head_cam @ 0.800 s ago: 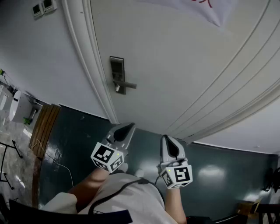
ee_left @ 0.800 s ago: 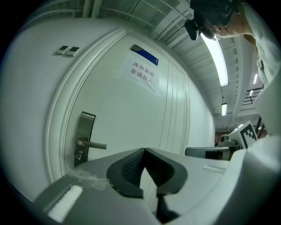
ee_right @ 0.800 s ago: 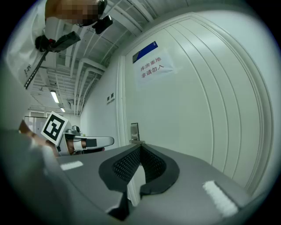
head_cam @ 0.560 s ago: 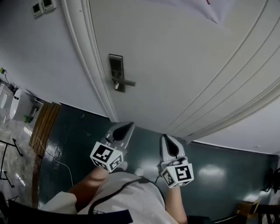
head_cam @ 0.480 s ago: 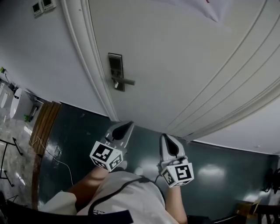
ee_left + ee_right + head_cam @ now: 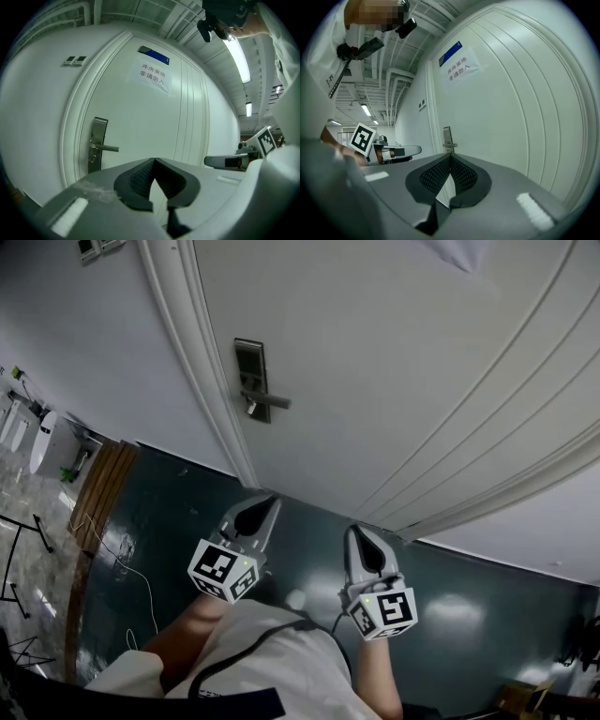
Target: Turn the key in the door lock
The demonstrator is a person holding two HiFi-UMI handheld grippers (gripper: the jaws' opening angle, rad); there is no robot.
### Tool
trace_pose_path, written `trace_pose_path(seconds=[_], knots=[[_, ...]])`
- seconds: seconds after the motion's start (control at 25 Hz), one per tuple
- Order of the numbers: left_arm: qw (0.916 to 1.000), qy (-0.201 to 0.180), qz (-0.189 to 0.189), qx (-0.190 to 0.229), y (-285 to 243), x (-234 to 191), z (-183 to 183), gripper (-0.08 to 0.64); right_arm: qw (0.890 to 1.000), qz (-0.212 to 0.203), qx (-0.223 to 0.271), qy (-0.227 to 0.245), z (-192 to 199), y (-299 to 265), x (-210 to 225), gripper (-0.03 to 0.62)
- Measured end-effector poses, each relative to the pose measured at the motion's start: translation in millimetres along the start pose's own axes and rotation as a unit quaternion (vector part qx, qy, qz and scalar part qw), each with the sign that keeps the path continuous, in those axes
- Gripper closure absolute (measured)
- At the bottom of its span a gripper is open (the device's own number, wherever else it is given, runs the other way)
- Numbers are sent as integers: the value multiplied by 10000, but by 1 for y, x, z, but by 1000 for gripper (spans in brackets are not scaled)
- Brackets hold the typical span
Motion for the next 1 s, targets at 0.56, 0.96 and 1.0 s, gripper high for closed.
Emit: trace_pose_path(seconds=[0.56,0.96,1.0], knots=[[9997,-18,-257,39,-8,-16,-3,556,9991,-345,-98,215,-2,-45,-20,583],[9994,-117,-299,93,-32,-63,-4,557,9990,-247,-184,324,-10,-100,-19,583],[9994,-185,-278,52,-35,-68,-4,557,9990,-233,-187,330,-11,-106,-20,583]])
Point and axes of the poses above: the fingertips, and each gripper's own axes: y backward along the fingers, x to its right, z out of its underside, the point moved 10 cm from there along y, backward along the fingers, and after that the axes turned 15 degrees about z, right-handed, at the moved point
